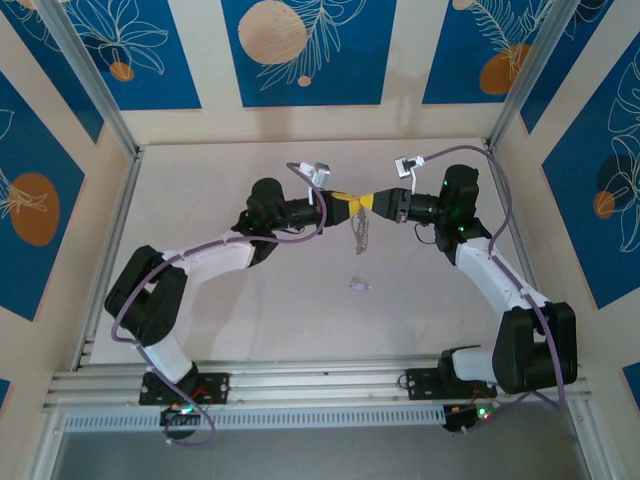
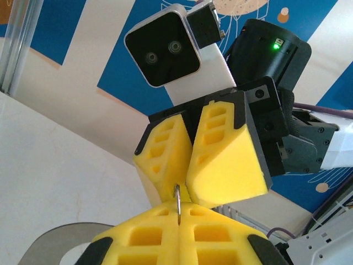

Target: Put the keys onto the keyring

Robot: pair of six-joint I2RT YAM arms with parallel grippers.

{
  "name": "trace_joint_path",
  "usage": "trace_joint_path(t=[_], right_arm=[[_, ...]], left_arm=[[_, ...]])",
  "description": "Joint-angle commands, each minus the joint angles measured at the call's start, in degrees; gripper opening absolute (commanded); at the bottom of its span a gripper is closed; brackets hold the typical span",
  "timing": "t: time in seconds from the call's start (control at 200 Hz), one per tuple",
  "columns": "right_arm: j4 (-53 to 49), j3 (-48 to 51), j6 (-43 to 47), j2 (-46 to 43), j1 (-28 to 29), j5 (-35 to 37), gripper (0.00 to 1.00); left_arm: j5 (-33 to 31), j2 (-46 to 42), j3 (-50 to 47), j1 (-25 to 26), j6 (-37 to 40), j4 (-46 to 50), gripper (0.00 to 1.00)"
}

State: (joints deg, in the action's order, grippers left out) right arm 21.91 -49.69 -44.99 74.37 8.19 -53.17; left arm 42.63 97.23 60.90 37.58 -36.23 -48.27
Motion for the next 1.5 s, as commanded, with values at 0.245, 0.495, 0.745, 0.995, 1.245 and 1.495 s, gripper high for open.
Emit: trace_joint_path(t=[0.245, 0.495, 0.745, 0.995, 1.245, 1.495], right_arm=[[3.4, 0.7, -1.0, 0.5, 0.3, -1.9, 0.0], [4.9, 0.6, -1.2, 0.4, 1.3, -3.4, 0.0], [3.5, 1.5, 0.7, -2.0, 1.9, 0.5, 0.0], [2.2, 2.6, 1.2, -4.6, 0.1, 6.1, 0.0], [2.7, 2.7, 1.0, -4.8, -0.4, 6.1, 0.0], [3.0, 2.5, 1.2, -5.2, -0.7, 4.8, 0.0]], left_arm=[[2.1, 1.3, 3.5, -1.0, -2.2, -4.6, 0.0], [2.3, 1.0, 3.9, -1.1, -2.2, -3.3, 0.0], [0.7, -0.6, 3.7, -1.2, -1.1, -0.9, 0.12], [-2.6, -3.7, 1.5, -2.0, -0.2, -1.0, 0.4], [-4.5, -6.6, 0.3, -2.6, 1.7, 1.0, 0.53], [-5.0, -6.6, 0.0, -2.7, 2.7, 3.3, 0.55]])
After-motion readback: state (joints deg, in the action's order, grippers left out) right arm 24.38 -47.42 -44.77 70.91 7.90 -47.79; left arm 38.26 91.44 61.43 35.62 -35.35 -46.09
